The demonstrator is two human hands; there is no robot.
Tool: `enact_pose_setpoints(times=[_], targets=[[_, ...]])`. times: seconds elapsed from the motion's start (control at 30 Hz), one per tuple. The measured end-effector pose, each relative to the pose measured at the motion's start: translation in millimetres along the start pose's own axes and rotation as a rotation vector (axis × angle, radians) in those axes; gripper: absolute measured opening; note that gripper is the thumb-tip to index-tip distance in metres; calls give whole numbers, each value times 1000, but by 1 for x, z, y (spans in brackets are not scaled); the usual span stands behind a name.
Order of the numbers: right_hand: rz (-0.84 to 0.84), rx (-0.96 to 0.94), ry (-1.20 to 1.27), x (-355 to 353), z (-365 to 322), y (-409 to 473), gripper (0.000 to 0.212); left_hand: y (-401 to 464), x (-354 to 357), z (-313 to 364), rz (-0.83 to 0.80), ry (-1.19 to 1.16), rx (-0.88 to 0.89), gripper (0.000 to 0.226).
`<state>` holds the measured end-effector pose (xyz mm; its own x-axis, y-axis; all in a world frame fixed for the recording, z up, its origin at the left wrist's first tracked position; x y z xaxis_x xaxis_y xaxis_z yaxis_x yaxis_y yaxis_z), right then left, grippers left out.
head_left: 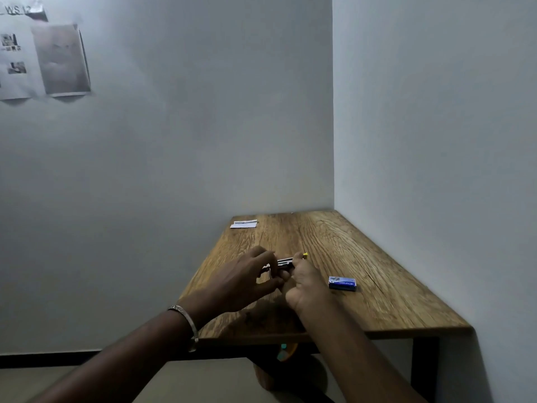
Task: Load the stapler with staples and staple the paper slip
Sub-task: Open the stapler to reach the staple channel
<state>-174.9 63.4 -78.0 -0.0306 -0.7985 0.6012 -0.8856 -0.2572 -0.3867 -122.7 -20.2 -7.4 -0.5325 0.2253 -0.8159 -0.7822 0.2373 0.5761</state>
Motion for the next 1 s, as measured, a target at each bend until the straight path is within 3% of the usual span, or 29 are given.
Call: enact_pose_setpoints(times=[0.13,0.27,0.4,0.5,0.6,0.87,1.0], targets=[[-21,-27,1,0,-3,1,34,0,2,-1,-17,-83,-32,39],[-72,-13,97,6,-3,-5,36,3,-7,-1,107,-89,-78,42],[-107,66,210,13,-6,-10,33,5,-23,30,284,110,87,35],[-123,53,215,15,-16,-15,31,0,-18,46,300,170,160,40],[-70,29,188,12,-20,-18,23,1,-15,37,293,65,47,44],[-53,7,238,8,-17,-3,24,11,-13,8,264,-291,-281,24],[-52,-36,158,4,-17,1,24,13,1,-11,132,-422,-512,24]])
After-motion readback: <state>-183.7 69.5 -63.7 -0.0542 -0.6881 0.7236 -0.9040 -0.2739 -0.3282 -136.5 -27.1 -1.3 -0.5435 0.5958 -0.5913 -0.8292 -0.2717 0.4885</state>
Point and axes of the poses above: each hand's wrist, its own y-axis towards the middle knuckle, its own x-axis out of the palm, z = x × y, the point moved 9 cm from there along y, towards the middle knuckle, and after that the axes turned 6 degrees about z, right-handed, at the moved point
